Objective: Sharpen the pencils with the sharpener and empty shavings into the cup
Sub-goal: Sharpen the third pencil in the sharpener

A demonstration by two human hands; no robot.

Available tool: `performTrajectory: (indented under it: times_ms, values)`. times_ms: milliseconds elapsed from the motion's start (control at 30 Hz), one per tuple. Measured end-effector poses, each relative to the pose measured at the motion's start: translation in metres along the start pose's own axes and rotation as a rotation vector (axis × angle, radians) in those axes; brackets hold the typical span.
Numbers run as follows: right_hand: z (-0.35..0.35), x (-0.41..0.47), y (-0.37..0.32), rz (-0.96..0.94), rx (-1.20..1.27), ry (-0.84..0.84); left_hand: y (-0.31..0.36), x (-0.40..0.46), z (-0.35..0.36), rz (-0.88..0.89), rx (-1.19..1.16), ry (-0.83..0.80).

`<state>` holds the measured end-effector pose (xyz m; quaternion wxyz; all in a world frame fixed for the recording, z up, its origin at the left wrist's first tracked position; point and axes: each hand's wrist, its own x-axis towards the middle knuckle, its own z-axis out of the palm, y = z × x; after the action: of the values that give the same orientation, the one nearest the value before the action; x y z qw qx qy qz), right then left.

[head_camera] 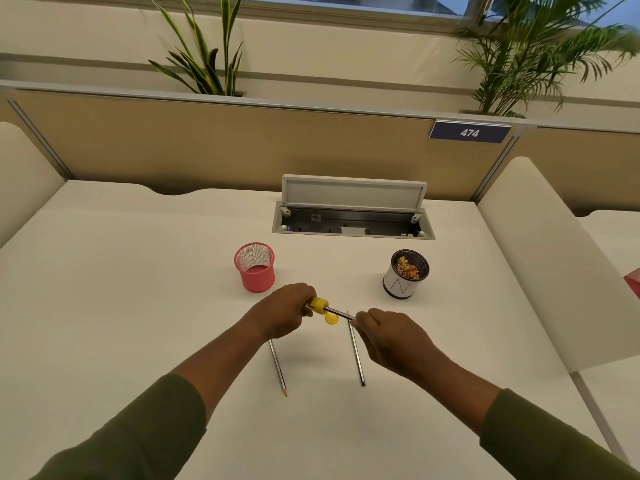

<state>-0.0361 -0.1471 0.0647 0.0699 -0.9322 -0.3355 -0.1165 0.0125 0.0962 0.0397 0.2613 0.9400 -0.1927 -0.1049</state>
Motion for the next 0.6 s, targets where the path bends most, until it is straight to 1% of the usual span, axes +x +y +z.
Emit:
performTrajectory:
  times_ms: [33,67,100,167,200,233,267,300,333,400,433,533,600]
  values:
    - [0.001,0.002,-0.008,0.117,0.105,-0.015,0.000,0.000,0.001,-0.002,-0.009,0.022]
    - [-0.001,0.007,-0.016,0.276,0.243,-0.029,-0.001,0.000,0.003,0.001,-0.016,0.042]
    - [-0.005,0.012,-0.021,0.481,0.462,-0.061,-0.001,0.000,0.004,0.009,-0.010,0.055]
    - [-0.014,0.021,-0.028,0.982,1.059,-0.157,-0.002,0.000,0.005,0.040,0.019,0.068]
    - [-0.018,0.024,-0.028,1.169,1.301,-0.227,-0.003,0.000,0.006,0.055,0.033,0.064]
    - [-0.019,0.025,-0.027,1.250,1.393,-0.282,-0.004,0.000,0.006,0.063,0.046,0.053]
    - [-0.023,0.026,-0.027,1.255,1.408,-0.324,-0.004,0.000,0.006,0.061,0.056,0.038]
    - [-0.025,0.026,-0.026,1.200,1.360,-0.346,-0.004,0.000,0.005,0.054,0.065,0.022]
    - [-0.025,0.025,-0.026,1.091,1.228,-0.355,-0.005,0.001,0.003,0.051,0.071,0.006]
    - [-0.026,0.020,-0.025,0.774,0.794,-0.332,-0.005,0.001,0.000,0.052,0.071,-0.024]
    - [-0.024,0.015,-0.022,0.609,0.584,-0.282,-0.006,0.002,-0.002,0.056,0.068,-0.040]
    - [-0.019,0.004,-0.010,0.161,0.127,-0.127,-0.007,0.001,-0.007,0.059,0.087,-0.084]
    - [-0.016,0.001,0.001,-0.047,-0.074,-0.085,-0.007,0.001,-0.008,0.058,0.107,-0.113]
